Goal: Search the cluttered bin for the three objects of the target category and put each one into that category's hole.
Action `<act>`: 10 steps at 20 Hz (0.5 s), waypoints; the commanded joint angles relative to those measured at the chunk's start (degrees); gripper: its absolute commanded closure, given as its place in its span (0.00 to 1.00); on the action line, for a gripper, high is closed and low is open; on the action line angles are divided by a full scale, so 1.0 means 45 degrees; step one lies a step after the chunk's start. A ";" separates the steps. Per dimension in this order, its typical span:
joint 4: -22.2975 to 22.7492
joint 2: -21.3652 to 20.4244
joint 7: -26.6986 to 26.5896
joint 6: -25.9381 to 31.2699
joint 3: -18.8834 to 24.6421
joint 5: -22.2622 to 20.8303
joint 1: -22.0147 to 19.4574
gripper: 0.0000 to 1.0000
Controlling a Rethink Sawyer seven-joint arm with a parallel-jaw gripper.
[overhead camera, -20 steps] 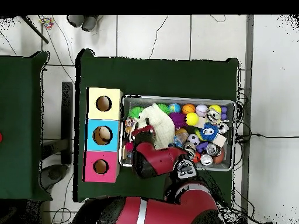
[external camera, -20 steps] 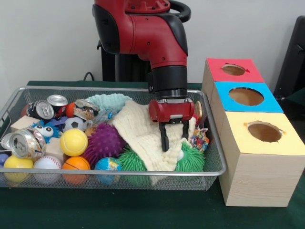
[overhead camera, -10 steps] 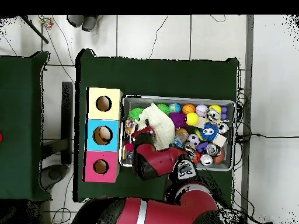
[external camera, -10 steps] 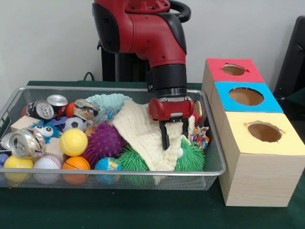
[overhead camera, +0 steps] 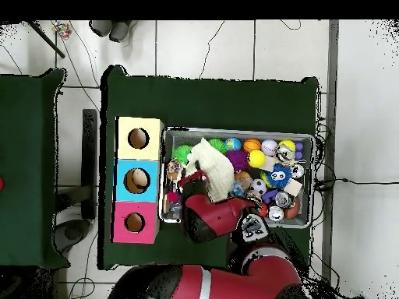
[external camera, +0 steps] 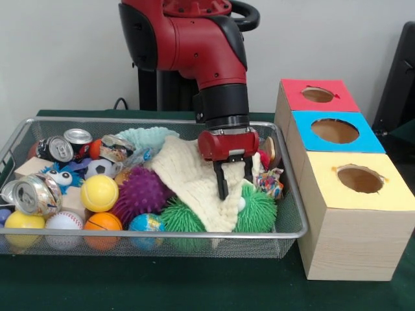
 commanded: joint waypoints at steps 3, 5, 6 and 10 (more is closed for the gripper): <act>0.2575 0.1331 -0.0105 0.5227 -0.0038 -0.2162 -0.1205 0.00; 0.2921 0.1252 -0.0078 0.5335 -0.0046 -0.2346 -0.1417 0.00; 0.3079 0.1261 -0.0050 0.5365 -0.0064 -0.2430 -0.1525 0.00; 0.3535 0.1444 0.0237 0.5070 -0.0415 -0.2601 -0.1712 0.00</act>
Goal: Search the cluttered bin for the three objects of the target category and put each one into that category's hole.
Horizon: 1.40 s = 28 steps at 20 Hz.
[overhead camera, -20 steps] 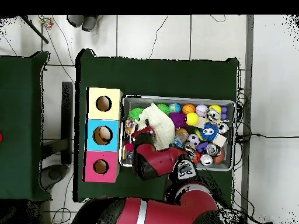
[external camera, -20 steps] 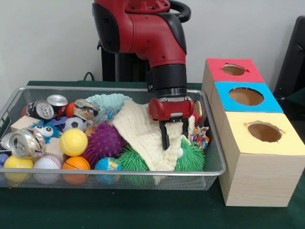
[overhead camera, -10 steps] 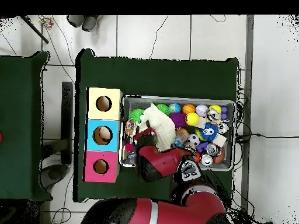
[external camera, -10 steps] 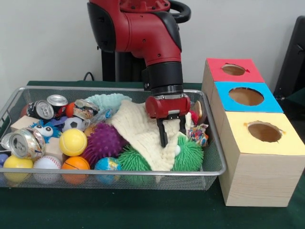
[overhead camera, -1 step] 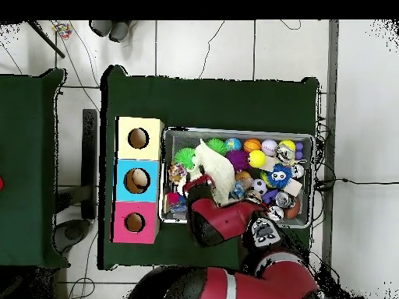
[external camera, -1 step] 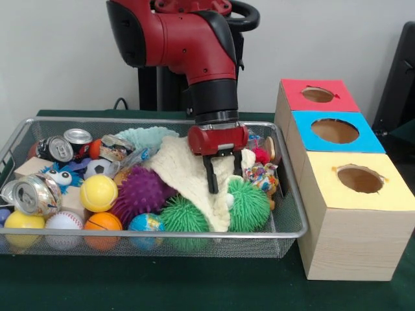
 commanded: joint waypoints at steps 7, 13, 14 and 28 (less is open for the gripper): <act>0.3177 0.2430 0.0904 0.2917 -0.2078 -0.1770 -0.0199 0.00; 0.3248 0.3294 0.1317 0.1476 -0.3028 -0.1488 -0.0054 0.00; 0.3255 0.3397 0.1358 0.1281 -0.3186 -0.1388 0.0013 0.00; 0.3773 0.2319 0.1918 0.1308 -0.2743 0.0350 0.1683 0.00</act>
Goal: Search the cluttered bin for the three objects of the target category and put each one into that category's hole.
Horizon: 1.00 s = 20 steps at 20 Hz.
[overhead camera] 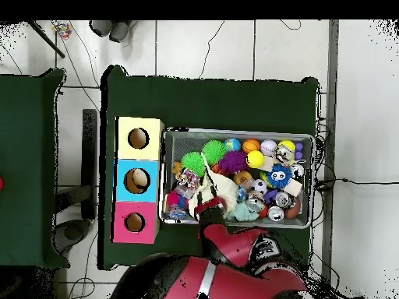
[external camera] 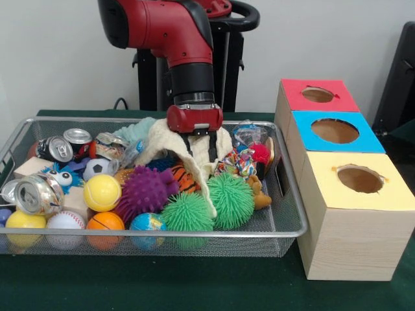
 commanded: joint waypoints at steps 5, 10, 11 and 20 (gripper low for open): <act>0.2504 0.1394 0.2380 0.4106 0.0495 0.1900 0.1933 0.00; 0.2493 0.1150 0.2725 0.4192 0.0705 0.3514 0.3028 0.00; 0.2481 0.1084 0.2738 0.4221 0.0776 0.3685 0.3122 0.00; 0.2266 0.0956 0.2735 0.4471 0.1235 0.4710 0.3416 0.00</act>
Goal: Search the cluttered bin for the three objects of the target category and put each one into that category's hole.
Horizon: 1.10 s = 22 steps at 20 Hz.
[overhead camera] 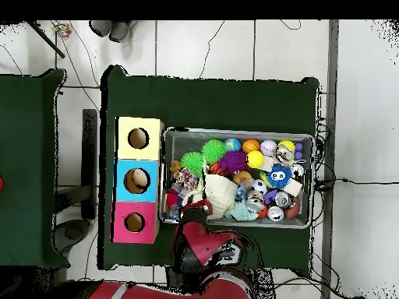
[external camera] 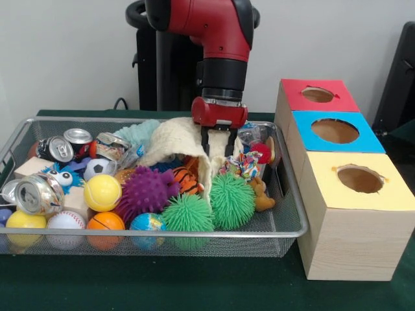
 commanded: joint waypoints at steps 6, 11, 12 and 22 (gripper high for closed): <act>0.1743 0.0656 0.2651 0.3260 0.2515 0.1091 0.0771 0.00; 0.1546 0.0575 0.2563 0.3530 0.2799 0.1216 0.0697 0.00; 0.1542 0.0537 0.2574 0.3553 0.2828 0.1251 0.0708 0.00; 0.1901 -0.1337 0.2110 0.5307 0.3279 0.1396 0.0623 0.00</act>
